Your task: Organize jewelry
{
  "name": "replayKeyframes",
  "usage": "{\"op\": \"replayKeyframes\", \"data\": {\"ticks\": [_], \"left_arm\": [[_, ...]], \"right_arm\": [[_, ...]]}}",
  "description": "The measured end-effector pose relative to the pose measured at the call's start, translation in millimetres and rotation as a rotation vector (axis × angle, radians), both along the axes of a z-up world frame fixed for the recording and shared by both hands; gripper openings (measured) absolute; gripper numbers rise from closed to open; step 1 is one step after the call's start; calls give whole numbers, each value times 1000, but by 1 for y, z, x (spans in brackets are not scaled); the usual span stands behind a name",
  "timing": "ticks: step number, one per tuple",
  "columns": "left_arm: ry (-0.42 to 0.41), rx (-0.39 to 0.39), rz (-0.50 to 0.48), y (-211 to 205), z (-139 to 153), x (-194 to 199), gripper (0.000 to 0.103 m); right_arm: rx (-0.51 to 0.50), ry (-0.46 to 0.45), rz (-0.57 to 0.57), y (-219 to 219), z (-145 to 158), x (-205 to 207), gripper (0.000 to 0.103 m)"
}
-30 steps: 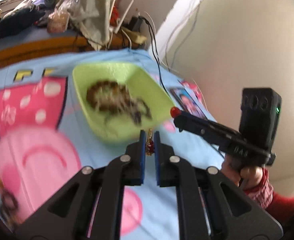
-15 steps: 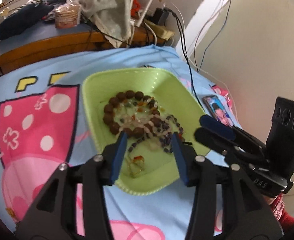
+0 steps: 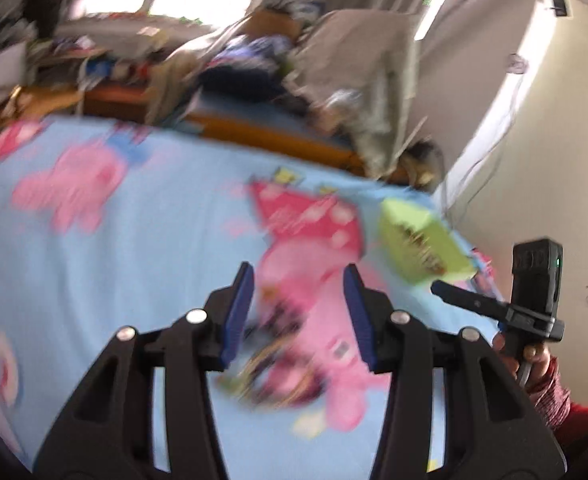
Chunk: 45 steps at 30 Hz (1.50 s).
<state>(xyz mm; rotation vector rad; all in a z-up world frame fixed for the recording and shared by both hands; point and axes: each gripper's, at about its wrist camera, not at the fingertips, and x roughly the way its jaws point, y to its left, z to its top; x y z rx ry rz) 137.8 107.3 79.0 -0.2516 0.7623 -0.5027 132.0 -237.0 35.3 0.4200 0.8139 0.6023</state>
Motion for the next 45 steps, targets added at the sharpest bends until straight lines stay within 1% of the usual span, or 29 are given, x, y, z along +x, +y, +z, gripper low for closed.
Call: {"op": "replayKeyframes", "data": {"ticks": [2,4,6,8,10,13,14,16,17,18,19,21,23,26,27,29,31,32,33,34,35,36,37,38,40,42,45], "left_arm": [[21,17,10,7,-15,-10,44],[44,28,9,8,-31,-21,44],[54,38,-4,6,-39,-29,44],[49,74,-11,2,-46,-33,44],[63,95,-19,-4,-52,-34,44],[75,105,-19,-5,-59,-38,44],[75,100,-22,-4,-60,-38,44],[84,104,-28,-6,-62,-36,29],[98,117,-29,-9,-65,-34,24],[113,125,-33,-11,-68,-33,13],[120,127,-37,-13,-70,-33,4],[126,110,-67,-17,-71,-36,0],[114,109,-96,-23,-69,-43,0],[93,111,-166,-39,-67,-59,0],[89,116,-196,-47,-67,-66,0],[90,122,-225,-57,-67,-74,0],[95,113,-263,-68,-66,-78,0],[95,111,-277,-75,-64,-79,0],[93,107,-298,-85,-61,-78,3],[89,104,-315,-92,-58,-78,11],[82,102,-337,-102,-55,-78,16],[77,104,-352,-109,-53,-78,29],[70,111,-373,-120,-51,-78,40],[62,119,-388,-130,-50,-78,42],[49,156,-413,-150,-51,-77,42],[43,222,-424,-170,-57,-76,42],[58,298,-412,-184,-68,-74,42]], "right_arm": [[-34,31,72,31,-11,5,0],[-70,37,114,52,-14,7,0],[-110,35,161,78,-15,7,0],[-124,45,185,96,-16,13,0],[-142,52,195,110,-19,21,0],[-168,68,198,125,-28,33,0],[-171,72,202,125,-29,31,0],[-171,83,214,128,-31,30,0],[-166,84,219,127,-33,26,0],[-165,78,218,125,-32,21,0],[-166,67,211,120,-30,13,0],[-147,56,200,109,-26,-5,0],[-136,43,183,94,-24,-26,0],[-144,33,141,69,-24,-58,0],[-156,33,113,59,-26,-66,0],[-174,43,38,34,-30,-82,0],[-141,59,-40,5,-34,-93,0],[-130,64,-98,-12,-34,-100,0],[-130,62,-129,-19,-33,-104,0],[-135,57,-170,-29,-31,-109,0],[-139,53,-192,-32,-30,-113,0],[-143,47,-213,-35,-28,-116,0],[-146,39,-224,-38,-26,-119,0],[-150,34,-224,-36,-25,-121,0],[-174,20,-215,-33,-26,-122,0],[-211,11,-195,-28,-28,-122,0],[-234,4,-161,-22,-31,-119,1]]}}
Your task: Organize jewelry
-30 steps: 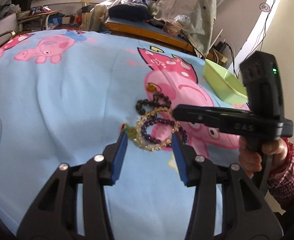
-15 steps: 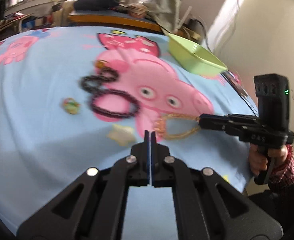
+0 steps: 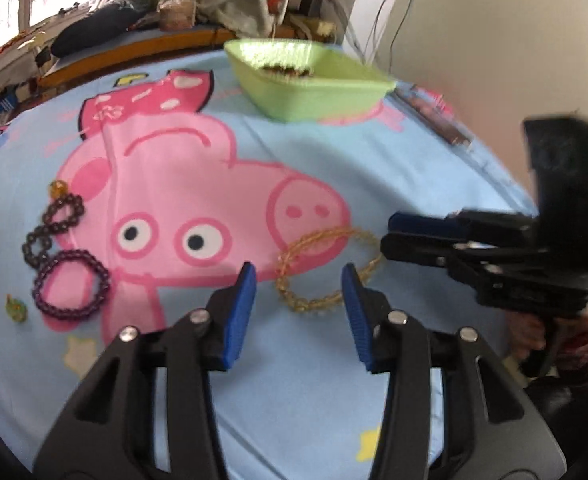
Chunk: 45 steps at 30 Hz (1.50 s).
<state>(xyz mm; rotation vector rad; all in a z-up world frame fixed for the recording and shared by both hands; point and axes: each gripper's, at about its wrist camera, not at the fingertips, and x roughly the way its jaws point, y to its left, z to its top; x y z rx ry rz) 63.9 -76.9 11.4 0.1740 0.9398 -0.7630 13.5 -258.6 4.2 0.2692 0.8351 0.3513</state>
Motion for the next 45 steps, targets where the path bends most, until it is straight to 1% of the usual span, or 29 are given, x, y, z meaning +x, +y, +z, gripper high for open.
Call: {"op": "replayKeyframes", "data": {"ticks": [2,4,5,7,9,11,14,16,19,21,24,26,29,33,34,35,37,39,40,42,43,44,45], "left_arm": [[-34,24,18,-1,-1,-3,34],[-55,40,31,0,-3,-5,10],[-45,24,32,2,-3,-5,8],[-20,-14,39,6,-5,-4,7],[18,-42,22,6,-4,0,7],[37,-60,7,1,-1,4,7],[16,-76,-5,-8,13,15,7],[7,-109,-15,-16,28,26,7],[-48,-147,-39,-35,57,45,7],[-94,-169,-50,-53,76,61,7],[-126,-186,-41,-77,89,89,7],[-137,-177,-16,-91,90,106,7],[-116,-165,18,-105,81,127,7],[-118,-106,78,-117,59,148,7],[-111,-90,90,-117,54,150,7],[-85,-75,99,-118,47,156,8],[-31,-72,109,-113,42,163,10],[-4,-100,123,-99,49,166,10],[-9,-147,133,-83,62,163,10],[-35,-239,149,-52,81,153,10],[-63,-297,167,-24,94,143,10],[-89,-335,188,1,102,134,10],[-117,-361,222,29,106,124,10]], "right_arm": [[-25,-8,31,5,1,5,1],[-65,-8,65,11,1,7,1],[-86,-16,86,16,-1,8,0],[-82,-26,131,22,-2,9,0],[-81,-27,143,26,-4,11,0],[-42,-36,143,22,-1,13,0],[14,-82,105,6,14,18,0],[41,-135,69,-9,31,24,0],[43,-205,26,-27,55,35,0],[36,-274,-20,-43,75,47,0],[52,-307,-86,-67,87,69,0],[52,-303,-124,-81,87,87,0],[62,-268,-143,-91,75,107,0],[73,-246,-176,-95,51,122,0],[88,-223,-181,-96,43,128,0],[96,-199,-189,-99,39,133,0],[120,-167,-214,-102,34,135,0],[142,-192,-223,-103,40,127,0],[153,-211,-230,-103,46,120,0],[196,-280,-236,-103,62,101,0],[213,-315,-228,-100,68,91,0],[222,-352,-206,-93,74,80,4],[221,-365,-180,-86,77,73,13]]}}
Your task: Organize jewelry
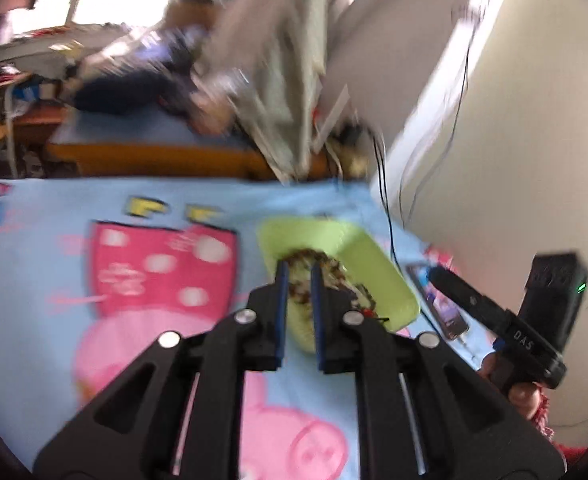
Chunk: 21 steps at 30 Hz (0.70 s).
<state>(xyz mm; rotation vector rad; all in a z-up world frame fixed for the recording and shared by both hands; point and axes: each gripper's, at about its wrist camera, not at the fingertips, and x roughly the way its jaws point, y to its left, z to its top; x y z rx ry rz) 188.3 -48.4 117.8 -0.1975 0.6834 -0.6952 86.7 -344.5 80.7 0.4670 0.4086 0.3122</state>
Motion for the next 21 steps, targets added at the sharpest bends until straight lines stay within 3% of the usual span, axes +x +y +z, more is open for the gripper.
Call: {"op": "replayKeyframes", "data": {"ticks": [4,10,13,16,21], "left_arm": [[26,19,160,84,-15,-24,10],[149,82,311,160,-68,-54,10],[189,64,325,178,-83,-66,10],[187,84,307,181,-90,-75,10],[171,101,299,180,-98,-79,10]], "right_arm": [[-18,75,168,44,-15,-1,18],[-131,227,369,127,-48,11,18],[-162,253,421,154,-53,13,18],[-199,293,440,179,-57,33,1],[-206,354,435,213,-58,84,0]]}}
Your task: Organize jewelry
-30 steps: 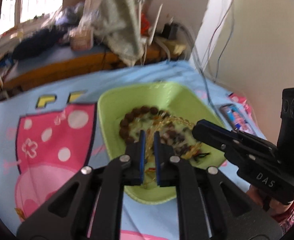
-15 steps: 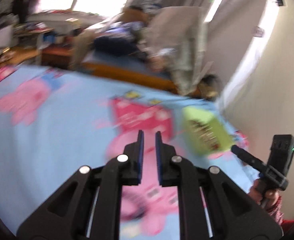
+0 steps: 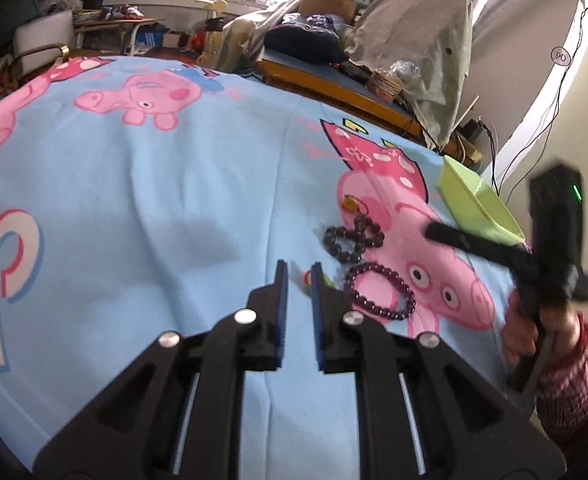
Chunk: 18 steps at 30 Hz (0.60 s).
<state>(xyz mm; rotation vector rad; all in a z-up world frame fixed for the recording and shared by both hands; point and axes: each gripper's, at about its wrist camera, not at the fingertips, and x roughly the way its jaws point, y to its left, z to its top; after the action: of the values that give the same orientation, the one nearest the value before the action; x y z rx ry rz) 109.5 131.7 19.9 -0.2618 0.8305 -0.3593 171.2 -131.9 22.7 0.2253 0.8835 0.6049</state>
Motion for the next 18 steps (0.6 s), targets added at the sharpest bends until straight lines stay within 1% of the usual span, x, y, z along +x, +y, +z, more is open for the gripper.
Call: {"op": "replayKeyframes", "data": {"ticks": [3,5,6,7,9,10,12,14,15,16,18], "left_arm": [[18,-16,-5,1,-4,-3,10],[17,-22,-12,0,-1,-5,10],[14,-29,-17,-2,1,-7,14],[12,-31,-20,-4,3,-7,31],[5,-20,-32,-13,4,-6,50],[-1,-6,-40,-18,3,-4,50],[-9,47,-63,-30,0,2,49],[24,120,-64,-42,-10,11,34],[38,143,-52,-45,-15,15,21],[30,148,-42,-45,-14,15,17],[33,130,-41,-41,-15,14,17]], "right_arm": [[-58,15,33,29,-3,26,0],[-104,40,44,45,-9,41,0],[-125,48,44,48,-13,45,0],[-134,40,44,50,-15,47,0],[-175,19,46,51,-15,46,0],[-178,12,50,48,-15,44,0],[-186,-2,42,39,-16,39,0],[-200,-14,26,28,-16,32,0],[-201,-16,17,21,-16,29,0],[-195,-13,4,10,-16,23,0],[-179,-4,-7,-6,-17,11,0]]}}
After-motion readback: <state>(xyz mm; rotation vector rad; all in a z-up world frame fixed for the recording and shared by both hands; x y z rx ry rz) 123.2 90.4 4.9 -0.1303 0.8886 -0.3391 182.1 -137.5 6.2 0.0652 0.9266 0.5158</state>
